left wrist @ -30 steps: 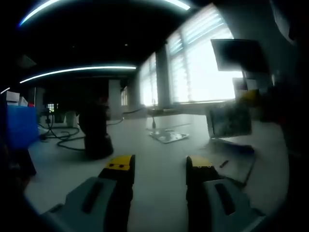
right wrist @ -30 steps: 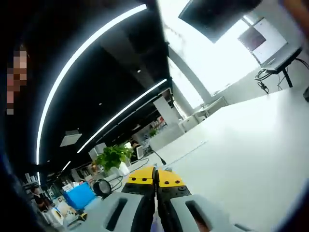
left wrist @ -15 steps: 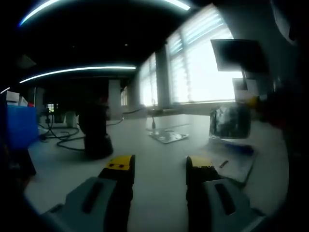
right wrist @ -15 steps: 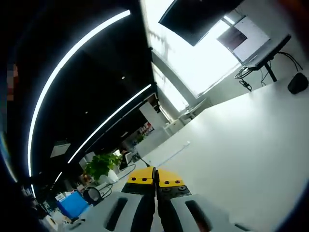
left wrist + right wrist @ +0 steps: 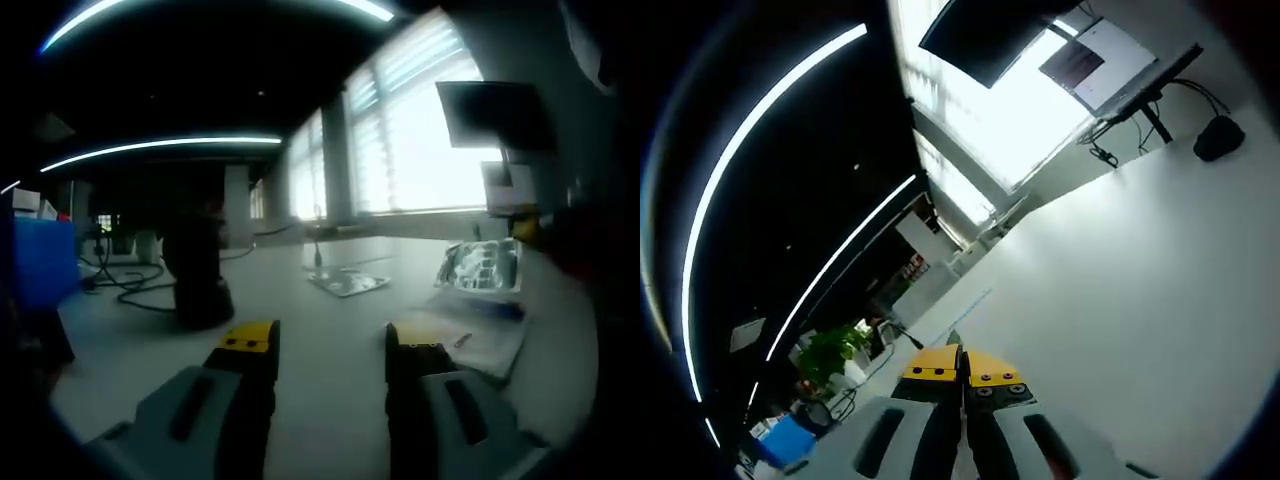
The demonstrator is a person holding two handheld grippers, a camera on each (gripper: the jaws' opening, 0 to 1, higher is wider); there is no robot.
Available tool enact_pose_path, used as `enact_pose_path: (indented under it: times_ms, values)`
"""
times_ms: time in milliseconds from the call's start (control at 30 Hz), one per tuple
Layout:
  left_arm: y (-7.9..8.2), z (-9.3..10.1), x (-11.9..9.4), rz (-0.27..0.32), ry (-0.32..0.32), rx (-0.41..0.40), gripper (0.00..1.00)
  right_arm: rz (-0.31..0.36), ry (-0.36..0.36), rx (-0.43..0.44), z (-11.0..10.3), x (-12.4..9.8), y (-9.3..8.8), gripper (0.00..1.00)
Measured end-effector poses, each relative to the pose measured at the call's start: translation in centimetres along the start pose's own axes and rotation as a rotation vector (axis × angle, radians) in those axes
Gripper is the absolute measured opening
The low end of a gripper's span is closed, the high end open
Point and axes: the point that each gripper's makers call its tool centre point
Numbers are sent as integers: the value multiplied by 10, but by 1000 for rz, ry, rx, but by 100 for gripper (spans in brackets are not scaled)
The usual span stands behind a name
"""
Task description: Clip sheet goods on table flip sheet goods clip sheet goods scan sheet goods put sheet goods back to table
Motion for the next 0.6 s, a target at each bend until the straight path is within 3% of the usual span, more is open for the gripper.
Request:
enact_pose_path:
  times_ms: [467,600]
  values:
    - [0,1,0,-4,-1,2,35,-36,-122,72,29,-6,-15,0]
    - [0,1,0,-5,-1,3,34,-42,-137,53,32,-8,-17,0]
Point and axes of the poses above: the point that each gripper's makers call its tool centre point, and the gripper's own axes: x roughly forward along the fingers, z roughly to its right, y roughly out of its top, and after that the axes turned 14 degrees about z, right-handed
